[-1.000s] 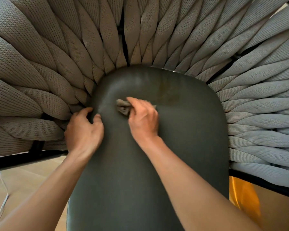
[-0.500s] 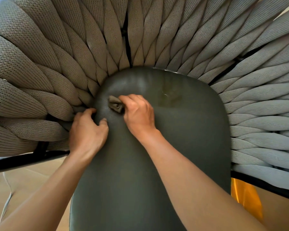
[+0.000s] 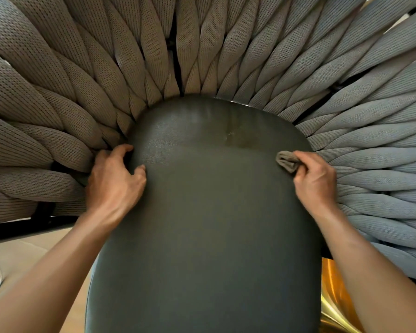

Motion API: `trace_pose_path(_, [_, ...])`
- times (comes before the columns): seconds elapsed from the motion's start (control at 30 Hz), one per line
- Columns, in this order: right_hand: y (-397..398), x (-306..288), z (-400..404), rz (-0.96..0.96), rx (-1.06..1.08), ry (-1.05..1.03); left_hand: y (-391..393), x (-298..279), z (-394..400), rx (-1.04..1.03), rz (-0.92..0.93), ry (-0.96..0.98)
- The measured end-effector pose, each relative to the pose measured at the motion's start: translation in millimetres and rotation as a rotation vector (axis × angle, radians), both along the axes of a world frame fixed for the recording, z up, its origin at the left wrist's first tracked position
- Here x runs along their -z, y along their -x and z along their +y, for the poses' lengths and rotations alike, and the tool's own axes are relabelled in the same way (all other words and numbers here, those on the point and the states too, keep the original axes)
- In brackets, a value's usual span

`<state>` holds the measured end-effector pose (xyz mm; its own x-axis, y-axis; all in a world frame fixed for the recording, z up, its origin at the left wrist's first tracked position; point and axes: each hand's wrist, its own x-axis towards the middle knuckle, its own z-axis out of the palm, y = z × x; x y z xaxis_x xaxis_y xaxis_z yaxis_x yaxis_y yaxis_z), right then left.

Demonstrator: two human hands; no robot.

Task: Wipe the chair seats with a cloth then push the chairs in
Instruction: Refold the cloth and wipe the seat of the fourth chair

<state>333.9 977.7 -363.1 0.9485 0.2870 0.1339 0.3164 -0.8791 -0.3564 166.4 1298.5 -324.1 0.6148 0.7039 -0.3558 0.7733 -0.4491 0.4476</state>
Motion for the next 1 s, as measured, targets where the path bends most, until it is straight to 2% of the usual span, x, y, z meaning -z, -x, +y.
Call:
trace_pose_path(0.17, [-4.4,2.6,-6.2,-0.009,0.191,-0.05,-1.8,4.2,-4.3,-0.005,-0.007,-0.033])
trace_pose_path(0.27, [5.0,4.5,18.9,-0.024,0.2,-0.138,-4.1,6.2,-6.2,-0.006,0.01,-0.055])
trace_pose_path(0.4, [21.4,8.8,80.8,0.016,0.053,-0.229,-5.4,5.9,-5.2,-0.018,0.023,-0.046])
trace_pose_path(0.73, [83.2,0.6,267.3,0.087,-0.135,-0.375,-5.0,5.4,10.3,-0.108,-0.063,0.051])
trace_pose_path(0.87, [80.8,-2.8,284.8,0.113,-0.235,-0.311,-6.4,7.7,14.4,-0.176,-0.077,0.039])
trace_pose_path(1.0, [73.5,2.6,266.6,0.006,-0.364,-0.261,-8.7,7.5,10.6,-0.142,-0.044,0.019])
